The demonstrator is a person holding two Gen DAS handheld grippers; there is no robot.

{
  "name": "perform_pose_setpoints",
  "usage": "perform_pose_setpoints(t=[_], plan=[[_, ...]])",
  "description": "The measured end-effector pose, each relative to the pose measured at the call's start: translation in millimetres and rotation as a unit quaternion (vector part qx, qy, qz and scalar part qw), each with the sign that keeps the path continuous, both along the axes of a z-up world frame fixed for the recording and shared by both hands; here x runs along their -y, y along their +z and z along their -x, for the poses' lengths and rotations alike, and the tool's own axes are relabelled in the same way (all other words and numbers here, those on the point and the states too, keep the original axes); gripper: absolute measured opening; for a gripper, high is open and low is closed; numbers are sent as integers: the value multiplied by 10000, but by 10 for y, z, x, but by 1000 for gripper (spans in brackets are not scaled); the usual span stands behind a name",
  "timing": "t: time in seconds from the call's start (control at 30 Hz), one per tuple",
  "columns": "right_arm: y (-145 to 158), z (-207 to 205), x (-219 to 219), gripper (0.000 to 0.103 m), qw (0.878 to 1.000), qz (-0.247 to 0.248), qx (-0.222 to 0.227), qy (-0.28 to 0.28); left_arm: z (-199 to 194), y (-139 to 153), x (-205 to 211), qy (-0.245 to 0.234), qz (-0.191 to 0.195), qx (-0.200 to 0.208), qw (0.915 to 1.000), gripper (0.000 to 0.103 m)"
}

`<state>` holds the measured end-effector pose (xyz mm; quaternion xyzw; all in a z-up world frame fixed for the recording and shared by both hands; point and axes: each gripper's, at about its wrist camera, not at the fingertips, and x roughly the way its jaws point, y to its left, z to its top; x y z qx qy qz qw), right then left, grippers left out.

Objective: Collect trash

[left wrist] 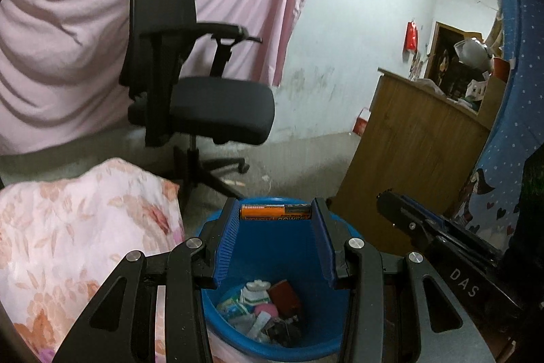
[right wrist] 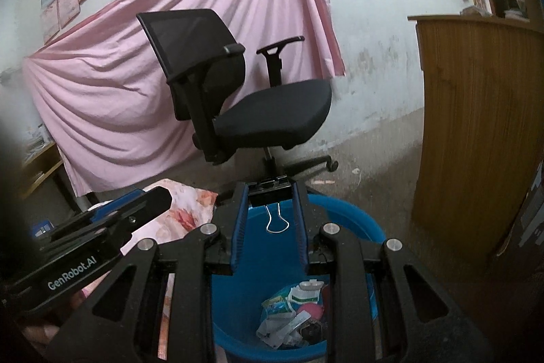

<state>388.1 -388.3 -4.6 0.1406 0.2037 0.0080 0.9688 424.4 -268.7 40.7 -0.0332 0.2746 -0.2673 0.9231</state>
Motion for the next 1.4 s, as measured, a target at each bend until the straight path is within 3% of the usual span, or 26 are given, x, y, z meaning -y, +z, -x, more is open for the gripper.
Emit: perform_pose_setpoints(t=[0.23,0.57,1.27,1.4], plan=[[-116,-77,64,49,9992,-237,-316,-3,-49,-78,18,-50,36,-377,9993,38],[-147,-85,131,49,9981,-454,-403,-88,-65,-139,50,-76,-62,-568,9983,43],[-51,37,53,50,9993,-254,-224,-140,49,37,-207,145,-130,-350,9992,43],[-21,137,15,63,9997,-148,-142,-153,144,95,-341,251,-106,-285,9992,48]])
